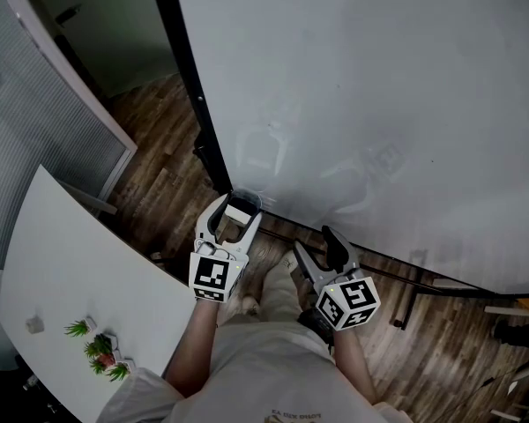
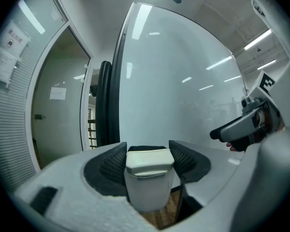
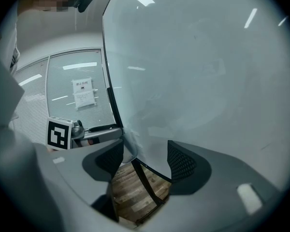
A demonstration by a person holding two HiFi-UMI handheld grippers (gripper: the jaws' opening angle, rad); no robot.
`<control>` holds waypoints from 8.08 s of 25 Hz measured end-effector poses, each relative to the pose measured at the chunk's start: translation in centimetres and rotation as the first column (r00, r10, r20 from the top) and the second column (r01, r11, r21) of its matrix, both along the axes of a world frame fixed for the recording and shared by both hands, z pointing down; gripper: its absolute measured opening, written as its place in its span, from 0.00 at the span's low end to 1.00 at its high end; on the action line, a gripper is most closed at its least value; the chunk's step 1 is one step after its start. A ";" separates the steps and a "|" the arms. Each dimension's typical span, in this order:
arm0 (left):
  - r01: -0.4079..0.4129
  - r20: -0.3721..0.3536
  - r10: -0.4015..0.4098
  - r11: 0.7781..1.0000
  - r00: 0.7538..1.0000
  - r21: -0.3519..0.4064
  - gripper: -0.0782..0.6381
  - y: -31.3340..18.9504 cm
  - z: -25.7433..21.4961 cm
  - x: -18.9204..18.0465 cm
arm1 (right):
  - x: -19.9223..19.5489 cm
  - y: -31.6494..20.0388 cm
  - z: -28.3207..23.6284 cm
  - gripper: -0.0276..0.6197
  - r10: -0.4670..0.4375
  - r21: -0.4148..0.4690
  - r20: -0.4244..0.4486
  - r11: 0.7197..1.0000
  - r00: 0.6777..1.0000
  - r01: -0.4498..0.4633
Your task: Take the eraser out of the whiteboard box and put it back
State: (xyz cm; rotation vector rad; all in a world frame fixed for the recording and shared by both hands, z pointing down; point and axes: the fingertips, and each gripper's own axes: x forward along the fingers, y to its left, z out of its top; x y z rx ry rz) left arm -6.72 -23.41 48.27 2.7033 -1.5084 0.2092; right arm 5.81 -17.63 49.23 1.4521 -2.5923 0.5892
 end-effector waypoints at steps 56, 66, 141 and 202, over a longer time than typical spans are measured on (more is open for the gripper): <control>0.012 -0.059 -0.009 0.999 0.998 0.048 0.48 1.8 -3.8 -1.0 | 0.3 1.5 -2.2 0.47 0.002 0.060 0.008 0.998 1.000 -0.003; 0.024 -0.084 -0.017 0.996 0.996 0.081 0.48 2.8 -5.7 -1.4 | 0.0 2.1 -3.2 0.47 -0.002 0.083 0.018 0.997 1.000 0.000; 0.040 -0.130 -0.020 0.987 0.991 0.152 0.48 5.4 -9.6 -3.2 | -1.3 4.1 -5.4 0.47 -0.014 0.135 0.027 0.991 1.000 0.010; 0.006 -0.082 -0.004 1.000 0.997 0.025 0.48 1.6 -3.8 -1.2 | 0.0 1.2 -2.2 0.46 -0.012 0.042 0.042 0.999 0.999 0.010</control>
